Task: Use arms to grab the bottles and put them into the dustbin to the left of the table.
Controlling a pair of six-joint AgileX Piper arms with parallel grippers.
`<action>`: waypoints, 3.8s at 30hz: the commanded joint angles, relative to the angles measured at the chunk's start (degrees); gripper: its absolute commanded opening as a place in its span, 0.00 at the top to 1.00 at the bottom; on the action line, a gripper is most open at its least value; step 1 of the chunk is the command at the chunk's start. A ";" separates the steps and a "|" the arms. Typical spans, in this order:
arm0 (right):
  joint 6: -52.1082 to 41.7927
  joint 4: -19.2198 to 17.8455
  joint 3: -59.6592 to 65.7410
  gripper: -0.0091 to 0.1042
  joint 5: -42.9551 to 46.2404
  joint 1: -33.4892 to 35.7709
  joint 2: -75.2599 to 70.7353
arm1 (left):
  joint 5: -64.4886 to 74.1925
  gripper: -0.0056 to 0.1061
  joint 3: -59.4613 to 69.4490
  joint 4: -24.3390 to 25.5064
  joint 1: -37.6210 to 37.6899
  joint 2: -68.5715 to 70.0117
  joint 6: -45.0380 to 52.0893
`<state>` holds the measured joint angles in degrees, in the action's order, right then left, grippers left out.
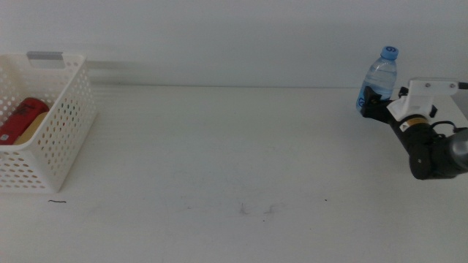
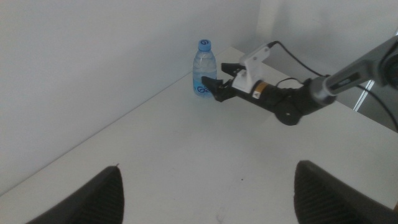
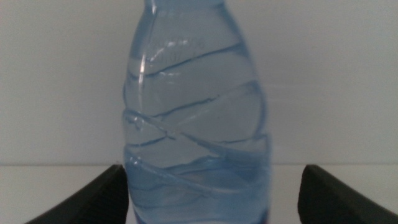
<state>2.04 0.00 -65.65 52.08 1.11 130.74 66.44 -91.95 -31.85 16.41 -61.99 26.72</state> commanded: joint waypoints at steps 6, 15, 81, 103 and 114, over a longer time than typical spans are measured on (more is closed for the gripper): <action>-2.58 -1.93 -10.95 0.36 -2.65 -0.45 6.92 | -0.72 0.11 0.08 -0.12 0.17 0.07 -0.01; -3.81 -3.63 -13.06 0.94 -15.37 5.37 2.69 | -0.72 0.11 0.08 -0.12 0.17 0.07 -0.01; 10.37 -10.40 -20.65 0.18 -95.77 34.83 -52.71 | -9.39 0.11 7.30 9.59 1.55 0.35 -2.53; 10.48 -10.40 -20.65 0.18 -95.66 34.83 -52.71 | -115.46 0.11 62.56 21.66 14.92 -29.11 -20.99; 10.48 -10.40 -20.65 0.18 -95.66 34.83 -52.71 | -123.17 0.11 52.73 19.88 14.92 -43.44 -22.72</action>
<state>12.52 -9.74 -86.58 -43.82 35.82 78.26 -56.83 -37.82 -11.42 30.92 -104.44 5.09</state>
